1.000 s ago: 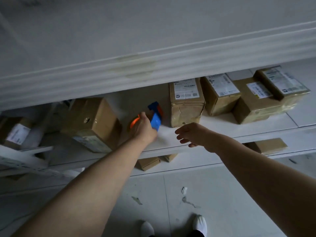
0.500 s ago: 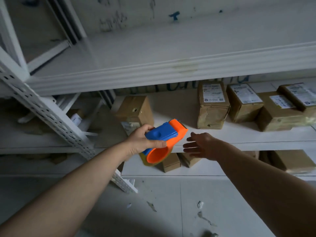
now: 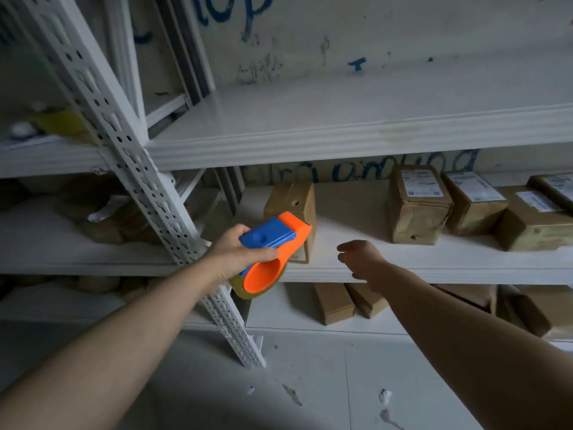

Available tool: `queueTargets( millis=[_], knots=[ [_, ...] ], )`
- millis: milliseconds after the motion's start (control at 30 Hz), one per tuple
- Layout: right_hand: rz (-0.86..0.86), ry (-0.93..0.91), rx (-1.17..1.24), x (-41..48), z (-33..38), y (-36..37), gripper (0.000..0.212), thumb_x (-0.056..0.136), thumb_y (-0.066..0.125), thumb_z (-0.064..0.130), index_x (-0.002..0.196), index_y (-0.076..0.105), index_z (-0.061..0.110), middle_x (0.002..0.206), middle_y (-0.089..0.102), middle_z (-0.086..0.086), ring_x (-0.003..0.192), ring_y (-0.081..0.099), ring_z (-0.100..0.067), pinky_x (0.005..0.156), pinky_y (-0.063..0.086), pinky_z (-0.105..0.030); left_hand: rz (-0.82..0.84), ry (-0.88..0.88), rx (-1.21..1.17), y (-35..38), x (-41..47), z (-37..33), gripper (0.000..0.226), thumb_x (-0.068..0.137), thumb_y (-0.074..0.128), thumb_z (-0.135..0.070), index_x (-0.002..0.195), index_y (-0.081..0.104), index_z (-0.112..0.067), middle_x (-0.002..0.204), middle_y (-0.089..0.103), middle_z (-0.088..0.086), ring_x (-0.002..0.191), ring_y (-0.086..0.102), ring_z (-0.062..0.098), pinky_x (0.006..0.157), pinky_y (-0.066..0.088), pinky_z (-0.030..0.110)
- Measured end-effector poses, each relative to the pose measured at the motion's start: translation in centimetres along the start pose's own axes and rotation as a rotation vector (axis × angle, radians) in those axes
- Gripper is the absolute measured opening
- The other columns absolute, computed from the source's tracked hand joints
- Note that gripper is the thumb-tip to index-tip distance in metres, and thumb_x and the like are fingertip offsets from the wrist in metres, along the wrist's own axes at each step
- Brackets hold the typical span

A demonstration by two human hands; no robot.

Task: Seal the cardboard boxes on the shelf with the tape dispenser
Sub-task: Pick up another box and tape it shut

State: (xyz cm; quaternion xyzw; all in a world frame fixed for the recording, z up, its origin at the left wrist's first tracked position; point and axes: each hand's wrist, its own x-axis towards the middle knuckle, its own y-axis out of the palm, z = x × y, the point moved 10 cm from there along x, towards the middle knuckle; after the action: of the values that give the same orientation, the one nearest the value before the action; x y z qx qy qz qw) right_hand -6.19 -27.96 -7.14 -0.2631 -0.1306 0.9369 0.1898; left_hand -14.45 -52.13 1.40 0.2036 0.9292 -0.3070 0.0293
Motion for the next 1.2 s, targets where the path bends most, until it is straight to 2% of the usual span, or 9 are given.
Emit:
queueTargets(
  millis=[100, 167, 267, 367, 467, 700, 867, 1033, 1200],
  knots=[
    [-0.129, -0.107, -0.168, 0.7, 2.4, 1.6, 0.047, 0.09, 0.056, 0.018, 0.136, 0.05, 0.017, 0.125, 0.057, -0.007, 0.106, 0.057, -0.025, 0.088, 0.046, -0.029, -0.077, -0.054, -0.007, -2.3, 0.1, 0.8, 0.056, 0.056, 0.087, -0.04, 0.099, 0.059, -0.019, 0.093, 0.069, 0.002, 0.084, 0.067, 0.017, 0.073, 0.053, 0.032],
    [-0.216, -0.199, -0.186, 0.7, 4.5, 2.5, 0.063, 0.087, 0.063, 0.034, 0.142, 0.038, 0.017, 0.14, 0.045, -0.009, 0.123, 0.047, -0.028, 0.099, 0.041, -0.036, -0.159, -0.126, -0.004, -3.7, 0.3, 2.3, 0.054, 0.054, 0.086, -0.041, 0.095, 0.061, -0.018, 0.089, 0.069, 0.002, 0.083, 0.067, 0.019, 0.075, 0.054, 0.035],
    [-0.332, -0.317, -0.259, 0.5, 8.2, 3.6, 0.088, 0.076, 0.068, 0.056, 0.144, 0.028, 0.017, 0.142, 0.036, -0.011, 0.13, 0.038, -0.031, 0.104, 0.035, -0.044, -0.252, -0.209, -0.072, -5.5, 0.9, 4.1, 0.067, 0.038, 0.085, -0.048, 0.096, 0.066, -0.019, 0.091, 0.072, 0.005, 0.083, 0.069, 0.021, 0.08, 0.057, 0.04],
    [-0.385, -0.324, -0.31, 1.0, 10.8, 4.7, 0.104, 0.067, 0.074, 0.062, 0.145, 0.023, 0.016, 0.145, 0.03, -0.011, 0.134, 0.033, -0.03, 0.106, 0.031, -0.042, -0.33, -0.227, -0.163, -6.9, 1.8, 5.1, 0.077, 0.03, 0.082, -0.051, 0.101, 0.068, -0.023, 0.095, 0.073, 0.001, 0.086, 0.07, 0.019, 0.084, 0.057, 0.043],
    [-0.381, -0.273, -0.309, 2.5, 11.7, 6.1, 0.117, 0.06, 0.076, 0.064, 0.147, 0.014, 0.017, 0.152, 0.017, -0.012, 0.14, 0.023, -0.029, 0.11, 0.026, -0.043, -0.362, -0.238, -0.202, -7.3, 1.8, 5.0, 0.076, 0.036, 0.083, -0.044, 0.108, 0.065, -0.027, 0.099, 0.072, -0.003, 0.089, 0.069, 0.016, 0.084, 0.057, 0.038],
    [-0.482, -0.317, -0.24, 3.9, 12.9, 8.7, 0.097, 0.066, 0.071, 0.045, 0.146, 0.021, 0.021, 0.154, 0.014, -0.009, 0.14, 0.02, -0.03, 0.108, 0.022, -0.043, -0.319, -0.294, -0.193, -6.9, 2.1, 6.6, 0.051, 0.06, 0.087, -0.034, 0.104, 0.066, -0.02, 0.094, 0.071, 0.0, 0.086, 0.067, 0.016, 0.075, 0.054, 0.03],
    [-0.543, -0.246, -0.297, 5.4, 13.3, 8.6, 0.115, 0.055, 0.08, 0.057, 0.146, 0.018, 0.024, 0.158, 0.006, -0.008, 0.147, 0.002, -0.027, 0.112, 0.017, -0.049, -0.273, -0.284, -0.145, -7.5, 3.4, 7.1, 0.05, 0.061, 0.086, -0.036, 0.103, 0.063, -0.021, 0.096, 0.069, -0.001, 0.087, 0.065, 0.015, 0.077, 0.054, 0.032],
    [-0.622, -0.188, -0.28, 6.6, 12.8, 6.5, 0.106, 0.057, 0.078, 0.044, 0.144, 0.022, 0.025, 0.155, 0.015, -0.009, 0.139, 0.02, -0.03, 0.106, 0.023, -0.047, -0.224, -0.239, -0.132, -7.9, 5.8, 6.8, 0.063, 0.048, 0.085, -0.04, 0.102, 0.062, -0.019, 0.097, 0.07, 0.001, 0.086, 0.068, 0.017, 0.081, 0.057, 0.037],
    [-0.711, -0.165, -0.28, 5.7, 10.7, 2.4, 0.107, 0.057, 0.075, 0.039, 0.147, 0.018, 0.03, 0.151, 0.021, -0.007, 0.133, 0.025, -0.03, 0.104, 0.025, -0.047, -0.083, -0.143, -0.072, -5.8, 8.6, 5.2, 0.054, 0.059, 0.089, -0.031, 0.103, 0.06, -0.016, 0.097, 0.068, 0.003, 0.088, 0.067, 0.018, 0.081, 0.056, 0.037]
  ],
)
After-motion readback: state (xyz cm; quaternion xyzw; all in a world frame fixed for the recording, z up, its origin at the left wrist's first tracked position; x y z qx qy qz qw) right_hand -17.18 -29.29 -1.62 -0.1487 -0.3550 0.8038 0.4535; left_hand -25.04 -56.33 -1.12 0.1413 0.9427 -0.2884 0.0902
